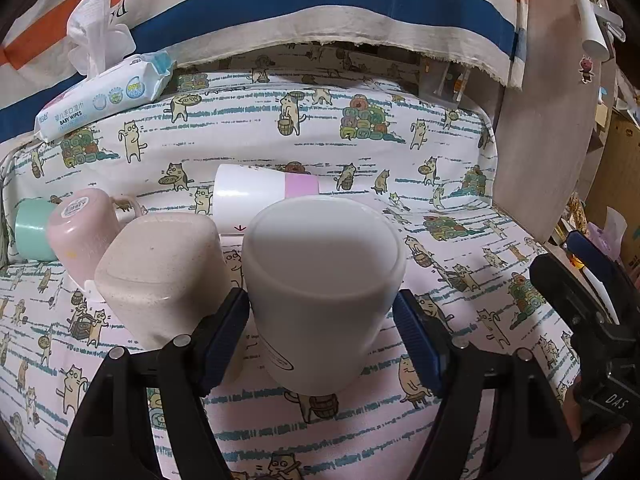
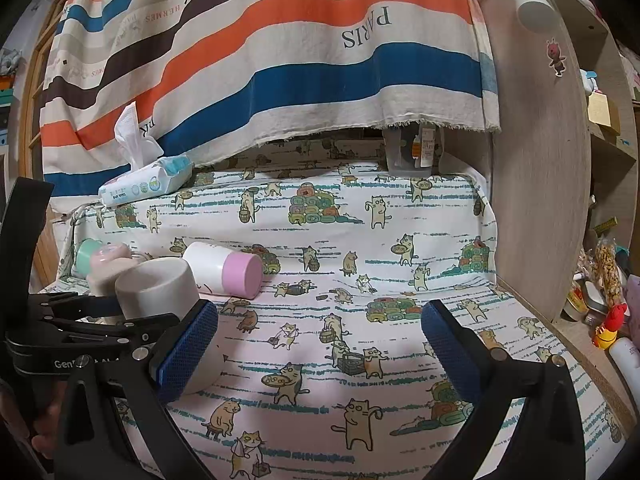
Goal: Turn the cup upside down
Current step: 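Open the left tool and pull it back from the mug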
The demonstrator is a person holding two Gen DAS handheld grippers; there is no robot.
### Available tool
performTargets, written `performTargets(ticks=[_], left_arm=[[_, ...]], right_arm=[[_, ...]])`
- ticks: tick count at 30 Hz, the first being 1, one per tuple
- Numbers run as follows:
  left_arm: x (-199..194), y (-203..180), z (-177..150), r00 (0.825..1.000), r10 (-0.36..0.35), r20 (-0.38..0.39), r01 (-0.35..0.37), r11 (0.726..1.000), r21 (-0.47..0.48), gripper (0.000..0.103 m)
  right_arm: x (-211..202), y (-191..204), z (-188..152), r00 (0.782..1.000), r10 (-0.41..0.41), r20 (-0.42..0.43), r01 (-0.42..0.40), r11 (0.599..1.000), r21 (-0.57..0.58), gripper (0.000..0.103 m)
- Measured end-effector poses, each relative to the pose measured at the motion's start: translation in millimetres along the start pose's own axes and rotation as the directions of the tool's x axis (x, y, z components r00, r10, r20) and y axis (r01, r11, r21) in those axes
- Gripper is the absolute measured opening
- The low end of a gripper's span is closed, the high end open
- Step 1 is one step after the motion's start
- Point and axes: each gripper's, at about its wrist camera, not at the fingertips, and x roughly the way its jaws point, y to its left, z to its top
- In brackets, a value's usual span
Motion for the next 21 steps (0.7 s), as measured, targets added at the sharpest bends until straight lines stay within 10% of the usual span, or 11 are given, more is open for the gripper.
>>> performTargets(ticks=[21], left_arm=[[-51,-2,5,0.967,0.014,0.253,-0.027,0.999,0.045,0.103]], right_arm=[[1,0,0,1.0,0.001,-0.001,-0.001,1.0,0.0,0.103]])
